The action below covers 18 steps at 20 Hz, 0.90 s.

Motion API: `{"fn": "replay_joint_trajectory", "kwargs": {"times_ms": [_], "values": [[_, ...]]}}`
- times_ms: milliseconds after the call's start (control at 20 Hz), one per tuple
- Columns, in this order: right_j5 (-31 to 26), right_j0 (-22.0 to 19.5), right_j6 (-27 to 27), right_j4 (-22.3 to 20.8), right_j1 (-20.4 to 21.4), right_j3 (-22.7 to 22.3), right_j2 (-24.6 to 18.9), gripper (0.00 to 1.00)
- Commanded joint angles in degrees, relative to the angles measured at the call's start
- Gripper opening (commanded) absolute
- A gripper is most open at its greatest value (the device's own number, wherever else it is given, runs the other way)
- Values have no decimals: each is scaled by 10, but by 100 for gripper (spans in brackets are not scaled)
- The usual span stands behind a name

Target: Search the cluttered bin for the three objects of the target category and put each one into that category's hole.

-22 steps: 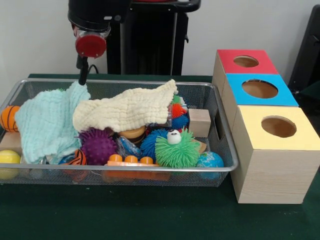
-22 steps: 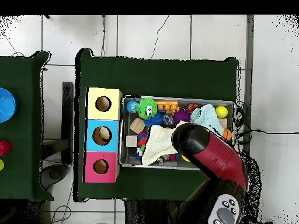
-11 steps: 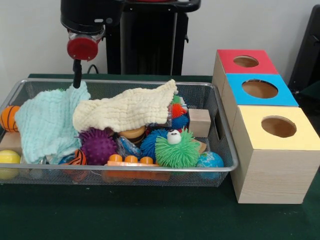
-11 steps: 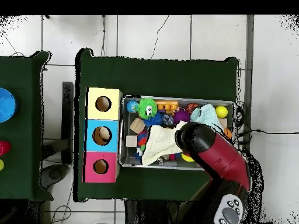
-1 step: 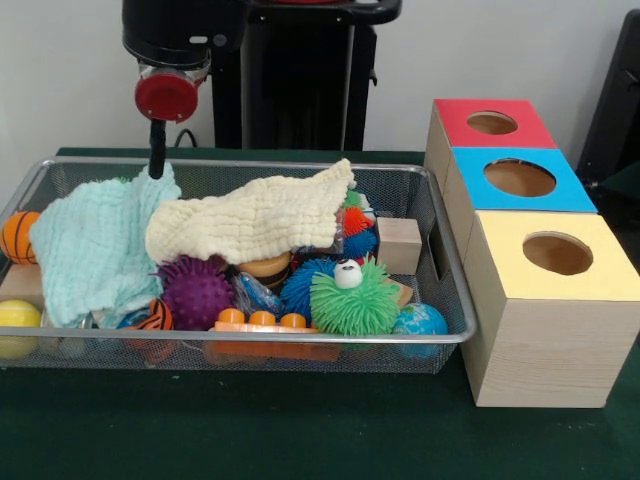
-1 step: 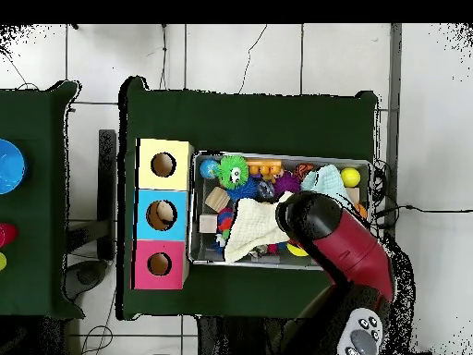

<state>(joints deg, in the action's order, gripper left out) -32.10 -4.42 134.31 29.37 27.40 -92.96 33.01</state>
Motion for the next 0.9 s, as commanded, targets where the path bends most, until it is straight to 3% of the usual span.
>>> {"fn": "replay_joint_trajectory", "kwargs": {"times_ms": [50,450,900], "values": [[-30,10,141,32,-19,2,-67,100],[-44,20,153,44,-20,8,-63,100],[-59,22,159,62,-44,50,-76,100]]}}
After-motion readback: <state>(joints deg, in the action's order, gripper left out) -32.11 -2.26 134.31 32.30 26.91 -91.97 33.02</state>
